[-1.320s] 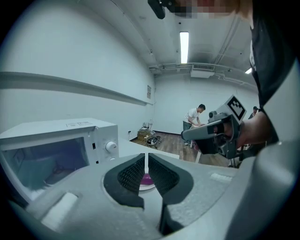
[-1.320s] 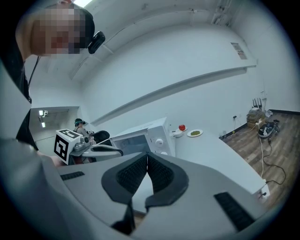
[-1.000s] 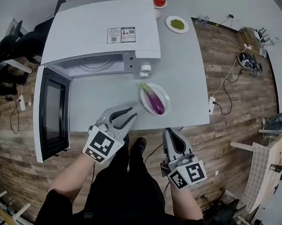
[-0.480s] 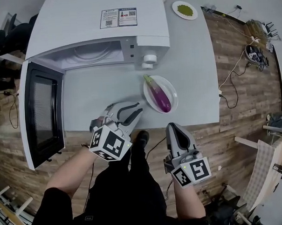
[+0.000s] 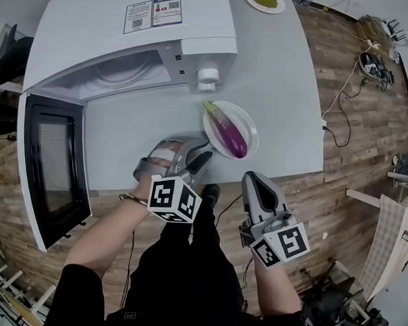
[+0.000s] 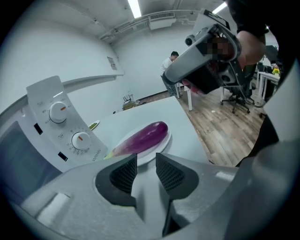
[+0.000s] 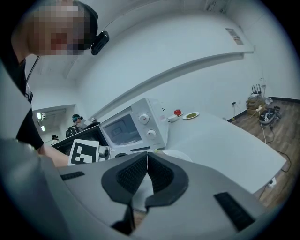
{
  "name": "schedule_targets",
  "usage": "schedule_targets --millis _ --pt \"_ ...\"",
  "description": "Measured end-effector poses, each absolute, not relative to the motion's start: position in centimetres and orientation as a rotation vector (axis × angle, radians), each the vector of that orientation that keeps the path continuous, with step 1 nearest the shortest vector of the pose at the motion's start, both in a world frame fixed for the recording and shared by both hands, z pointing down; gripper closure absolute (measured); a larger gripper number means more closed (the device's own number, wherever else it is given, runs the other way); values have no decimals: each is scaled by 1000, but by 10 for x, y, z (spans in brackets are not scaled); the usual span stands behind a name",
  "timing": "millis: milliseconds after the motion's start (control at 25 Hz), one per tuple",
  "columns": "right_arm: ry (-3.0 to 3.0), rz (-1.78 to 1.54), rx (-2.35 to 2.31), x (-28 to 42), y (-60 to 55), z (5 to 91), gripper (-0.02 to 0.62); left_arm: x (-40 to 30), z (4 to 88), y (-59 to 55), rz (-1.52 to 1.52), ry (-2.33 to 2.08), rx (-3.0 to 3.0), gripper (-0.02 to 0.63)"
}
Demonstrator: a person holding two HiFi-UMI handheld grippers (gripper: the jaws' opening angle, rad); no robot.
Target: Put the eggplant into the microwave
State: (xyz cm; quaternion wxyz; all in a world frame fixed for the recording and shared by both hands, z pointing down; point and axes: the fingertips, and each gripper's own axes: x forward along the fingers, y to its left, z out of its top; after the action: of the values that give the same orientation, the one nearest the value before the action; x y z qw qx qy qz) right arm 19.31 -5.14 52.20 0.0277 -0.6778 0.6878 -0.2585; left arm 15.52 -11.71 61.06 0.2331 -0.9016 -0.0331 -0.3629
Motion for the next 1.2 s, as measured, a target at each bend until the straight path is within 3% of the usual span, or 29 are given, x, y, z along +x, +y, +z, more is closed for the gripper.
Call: schedule_targets --millis 1200 --pt "2012 -831 -2129 218 -32 540 580 180 646 -114 -896 -257 -1929 483"
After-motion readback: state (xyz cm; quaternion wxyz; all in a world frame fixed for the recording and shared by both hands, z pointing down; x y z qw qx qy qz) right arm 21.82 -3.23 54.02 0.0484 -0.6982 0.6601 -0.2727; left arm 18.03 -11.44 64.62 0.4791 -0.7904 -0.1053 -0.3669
